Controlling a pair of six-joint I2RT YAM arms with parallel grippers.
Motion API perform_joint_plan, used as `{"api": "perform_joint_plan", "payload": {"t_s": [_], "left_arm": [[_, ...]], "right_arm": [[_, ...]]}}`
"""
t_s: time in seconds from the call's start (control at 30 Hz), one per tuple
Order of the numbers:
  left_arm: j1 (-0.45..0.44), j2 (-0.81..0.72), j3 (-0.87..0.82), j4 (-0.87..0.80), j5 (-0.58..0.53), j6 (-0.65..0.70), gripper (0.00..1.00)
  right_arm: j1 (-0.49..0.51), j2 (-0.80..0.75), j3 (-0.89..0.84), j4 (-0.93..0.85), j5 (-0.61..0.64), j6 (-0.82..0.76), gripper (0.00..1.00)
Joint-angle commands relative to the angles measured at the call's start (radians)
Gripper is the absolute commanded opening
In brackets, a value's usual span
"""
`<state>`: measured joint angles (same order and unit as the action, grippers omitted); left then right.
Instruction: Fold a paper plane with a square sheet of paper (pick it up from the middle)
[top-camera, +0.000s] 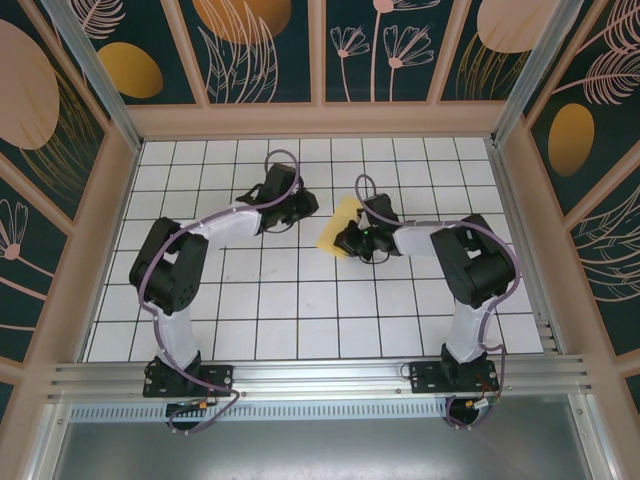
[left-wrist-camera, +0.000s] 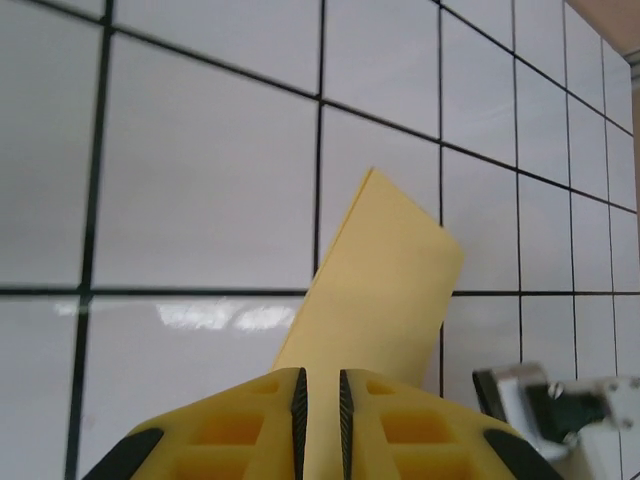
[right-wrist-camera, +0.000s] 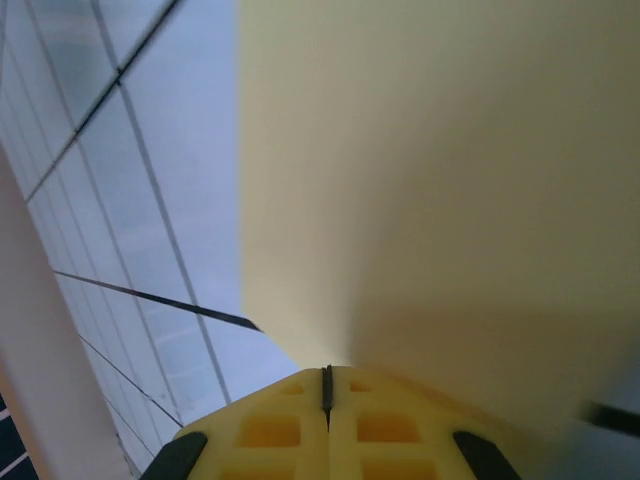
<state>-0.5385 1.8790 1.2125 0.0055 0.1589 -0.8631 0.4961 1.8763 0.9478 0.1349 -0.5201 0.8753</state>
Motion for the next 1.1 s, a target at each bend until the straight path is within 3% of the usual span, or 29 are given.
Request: {"api": "perform_joint_plan", "payload": {"t_s": [0.0,0.27,0.53,0.87,1.07], "left_arm": [[-0.007,-0.054,-0.117,0.135,-0.043,-0.075,0.2],[-0.008,-0.088,-0.269,0.313,0.029,-0.149,0.19],[-0.008,-0.087,-0.318,0.369,0.077,-0.177,0.19],[-0.027,-0.142,-0.436,0.422,0.1,-0.206,0.17],[-0.084,-0.159,-0.486,0.452,0.12,-0.24,0.09]], "right_arm": [[-0.003,0.005,0.104,-0.004,0.051,0.011,0.0],[-0.093,0.046,0.172,-0.218,0.154,-0.174,0.0],[-0.079,0.097,0.191,-0.27,0.178,-0.126,0.0],[0.045,0.035,0.082,-0.138,0.108,0.135,0.0],[0.011,-0.049,0.048,-0.091,0.141,-0.006,0.0]]}}
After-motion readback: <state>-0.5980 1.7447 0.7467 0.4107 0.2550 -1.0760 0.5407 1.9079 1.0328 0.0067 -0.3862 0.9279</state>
